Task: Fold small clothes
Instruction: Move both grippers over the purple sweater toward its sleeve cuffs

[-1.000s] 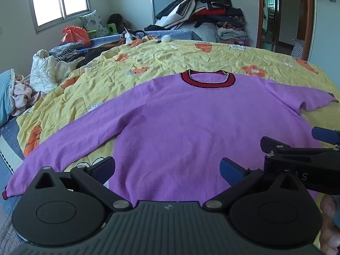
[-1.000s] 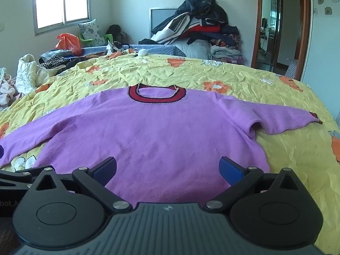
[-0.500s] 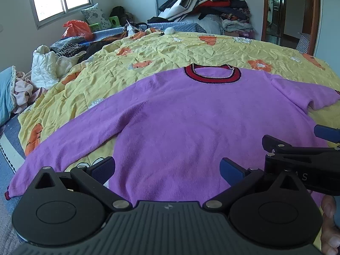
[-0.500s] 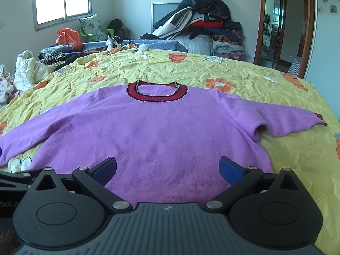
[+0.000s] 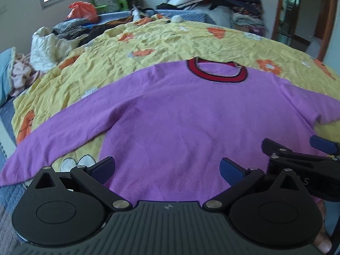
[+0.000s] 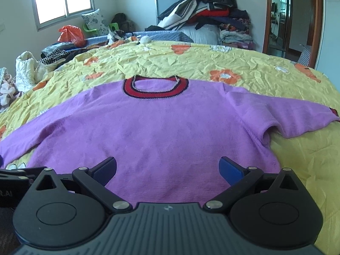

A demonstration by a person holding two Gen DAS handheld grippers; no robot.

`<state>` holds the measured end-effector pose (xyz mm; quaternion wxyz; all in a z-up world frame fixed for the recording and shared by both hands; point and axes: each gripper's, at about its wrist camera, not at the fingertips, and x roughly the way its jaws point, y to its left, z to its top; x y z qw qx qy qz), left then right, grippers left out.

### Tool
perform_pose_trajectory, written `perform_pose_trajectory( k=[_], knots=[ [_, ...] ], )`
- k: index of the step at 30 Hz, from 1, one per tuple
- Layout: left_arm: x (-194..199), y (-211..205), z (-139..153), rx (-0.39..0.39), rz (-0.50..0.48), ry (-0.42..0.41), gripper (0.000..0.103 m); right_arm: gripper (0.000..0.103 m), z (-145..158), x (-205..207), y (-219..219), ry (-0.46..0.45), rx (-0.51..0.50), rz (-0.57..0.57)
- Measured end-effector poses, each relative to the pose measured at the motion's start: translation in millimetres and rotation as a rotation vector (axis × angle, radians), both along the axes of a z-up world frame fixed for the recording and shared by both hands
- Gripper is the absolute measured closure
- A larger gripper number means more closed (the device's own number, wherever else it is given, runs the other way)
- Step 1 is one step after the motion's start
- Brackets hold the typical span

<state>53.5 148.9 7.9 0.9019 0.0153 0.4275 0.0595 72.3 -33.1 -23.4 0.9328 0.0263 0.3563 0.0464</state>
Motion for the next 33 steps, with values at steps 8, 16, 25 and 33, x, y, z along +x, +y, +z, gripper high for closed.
perform_pose_trajectory(
  k=[8, 16, 25, 33],
  knots=[
    [5, -5, -9, 0.058, 0.039, -0.003, 0.0, 0.0, -20, 23, -16, 0.066, 0.009, -0.035],
    [24, -15, -11, 0.041, -0.016, -0.019, 0.0, 0.0, -10, 32, -33, -0.01, 0.03, 0.016],
    [44, 7, -6, -0.099, -0.052, -0.14, 0.0, 0.0, -7, 39, -21, 0.069, -0.127, -0.077],
    [54, 32, -10, -0.101, -0.084, -0.194, 0.0, 0.0, -4, 40, -21, 0.147, -0.168, -0.183]
  ],
)
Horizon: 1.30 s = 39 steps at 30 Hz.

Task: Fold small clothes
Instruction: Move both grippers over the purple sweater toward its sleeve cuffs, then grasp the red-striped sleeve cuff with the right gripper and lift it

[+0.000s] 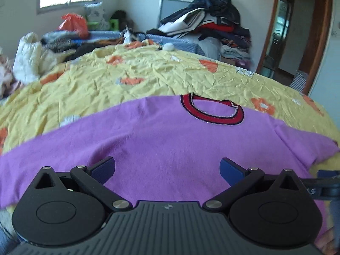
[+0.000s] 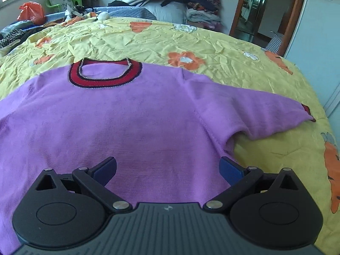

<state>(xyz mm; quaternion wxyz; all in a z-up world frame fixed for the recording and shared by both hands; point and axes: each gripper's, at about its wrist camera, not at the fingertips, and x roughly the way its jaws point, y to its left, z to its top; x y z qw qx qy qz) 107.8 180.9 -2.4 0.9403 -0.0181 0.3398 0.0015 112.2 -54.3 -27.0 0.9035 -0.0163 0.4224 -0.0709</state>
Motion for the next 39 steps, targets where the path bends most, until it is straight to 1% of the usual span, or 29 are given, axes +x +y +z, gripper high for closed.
perform_pose_trajectory(
  k=[1, 3, 6, 8, 11, 15, 19, 22, 26, 32, 39],
  knots=[
    [2, -1, -2, 0.037, -0.002, 0.005, 0.0, 0.0, 0, 1, 1, 0.003, 0.0, -0.005],
    [6, -4, -6, 0.083, -0.018, 0.018, 0.0, 0.0, 1, 0, 4, -0.001, -0.006, -0.019],
    [7, -7, -8, 0.121, -0.051, 0.016, 0.0, 0.0, 1, 4, 3, -0.001, -0.008, -0.034],
    [7, -9, -10, 0.15, -0.038, 0.021, 0.0, 0.0, 0, 7, 1, 0.002, -0.004, -0.034],
    [11, -11, -14, 0.148, -0.024, 0.05, 0.0, 0.0, -3, 10, -3, 0.008, 0.015, -0.016],
    [19, -17, -19, 0.135, 0.004, 0.121, 0.0, 0.0, -3, 15, -7, 0.01, 0.02, 0.013],
    [19, -28, -21, 0.185, 0.03, 0.167, 0.0, 0.0, -3, 21, -7, 0.01, 0.011, 0.048],
    [18, -32, -20, 0.192, 0.039, 0.191, 0.0, 0.0, -2, 24, -8, 0.007, 0.023, 0.065],
    [16, -38, -17, 0.222, 0.044, 0.195, 0.0, 0.0, 0, 27, -9, -0.006, 0.039, 0.08],
    [18, -45, -11, 0.237, 0.06, 0.193, 0.0, 0.0, 2, 28, -14, -0.014, 0.058, 0.084],
    [19, -60, -9, 0.24, 0.023, 0.206, 0.0, 0.0, 1, 27, -22, -0.017, 0.059, 0.083]
  ],
)
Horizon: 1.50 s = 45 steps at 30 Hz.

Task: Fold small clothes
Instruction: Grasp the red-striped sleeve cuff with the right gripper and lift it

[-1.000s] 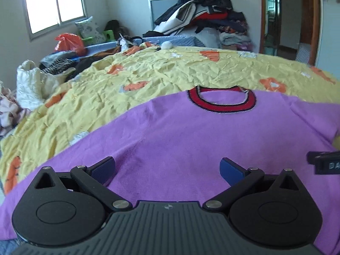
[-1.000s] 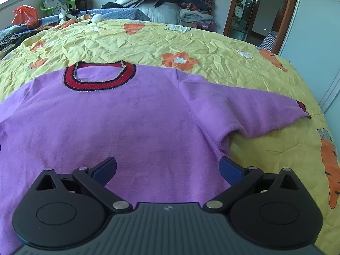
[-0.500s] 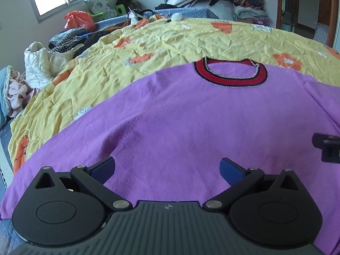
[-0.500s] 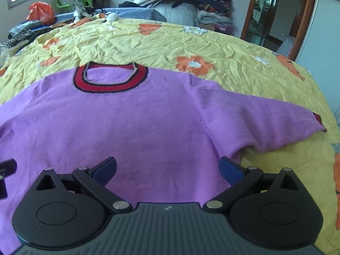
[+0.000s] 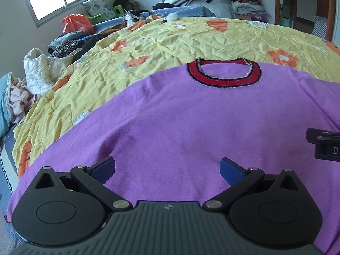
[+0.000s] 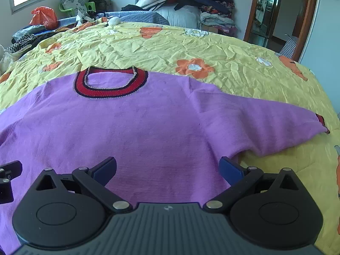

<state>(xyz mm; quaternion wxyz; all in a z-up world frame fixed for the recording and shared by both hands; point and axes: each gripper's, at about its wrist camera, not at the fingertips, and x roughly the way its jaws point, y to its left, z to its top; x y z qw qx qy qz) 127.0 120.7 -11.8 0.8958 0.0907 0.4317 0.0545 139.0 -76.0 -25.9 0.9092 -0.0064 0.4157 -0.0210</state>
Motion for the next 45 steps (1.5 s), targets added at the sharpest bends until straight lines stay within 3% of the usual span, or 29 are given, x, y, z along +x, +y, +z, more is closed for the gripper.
perform_pose_trajectory(
  k=[8, 17, 28, 34, 38, 39, 41, 42, 43, 45],
  knots=[
    [8, -35, 1, 0.015, -0.056, 0.004, 0.0, 0.0, -3, 1, -37, -0.01, -0.002, -0.052],
    [20, -94, -6, 0.031, -0.14, 0.032, 0.0, 0.0, -17, 7, -117, -0.059, 0.004, -0.105],
    [24, -130, -11, 0.076, -0.213, 0.034, 0.0, 0.0, -43, 36, -324, -0.093, 0.255, -0.336],
    [28, -130, -16, 0.087, -0.213, 0.048, 0.0, 0.0, -48, 42, -377, -0.131, 0.4, -0.396],
    [28, -127, -18, 0.094, -0.212, 0.052, 0.0, 0.002, -52, 49, -385, -0.141, 0.475, -0.382],
    [28, -125, -19, 0.093, -0.212, 0.054, 0.0, 0.007, -51, 49, -385, -0.137, 0.465, -0.379],
    [28, -120, -19, 0.088, -0.208, 0.057, 0.0, 0.031, -50, 54, -386, -0.128, 0.454, -0.382],
    [29, -117, -19, 0.087, -0.202, 0.056, 0.0, 0.068, -51, 55, -387, -0.118, 0.458, -0.388],
    [30, -114, -19, 0.084, -0.195, 0.055, 0.0, 0.089, -53, 58, -387, -0.096, 0.467, -0.385],
    [32, -108, -19, 0.073, -0.182, 0.063, 0.0, 0.089, -54, 60, -385, -0.094, 0.469, -0.384]
  ],
)
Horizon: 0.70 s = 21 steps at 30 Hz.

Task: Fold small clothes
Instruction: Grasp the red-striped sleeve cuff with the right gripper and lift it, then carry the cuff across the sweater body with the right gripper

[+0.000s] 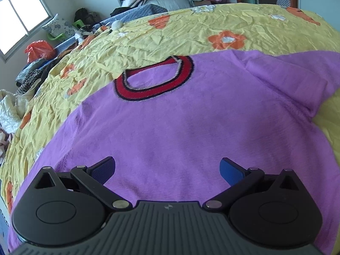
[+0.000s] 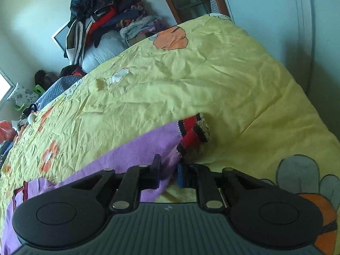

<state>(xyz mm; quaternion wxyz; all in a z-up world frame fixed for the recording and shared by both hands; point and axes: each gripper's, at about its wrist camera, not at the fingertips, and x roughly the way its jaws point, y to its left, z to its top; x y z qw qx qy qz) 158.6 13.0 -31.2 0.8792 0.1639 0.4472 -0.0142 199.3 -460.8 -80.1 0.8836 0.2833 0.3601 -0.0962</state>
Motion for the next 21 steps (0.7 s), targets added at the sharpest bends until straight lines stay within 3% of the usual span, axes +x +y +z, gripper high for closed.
perform_pose_trajectory(
  k=[2, 4, 9, 21],
  knots=[
    [1, 6, 0, -0.005, 0.009, 0.004, 0.0, 0.098, 2, -1, 5, -0.009, -0.017, -0.001],
    [0, 13, 0, 0.0, 0.024, -0.004, 0.0, 0.099, 6, -1, 11, -0.014, -0.059, 0.002],
    [1, 32, -2, 0.005, 0.07, -0.005, 0.0, 0.099, 21, 0, 42, -0.016, -0.281, 0.031],
    [-6, 88, 0, -0.069, 0.159, 0.008, 0.0, 0.099, 95, -15, 118, -0.205, -0.396, 0.091]
  ],
)
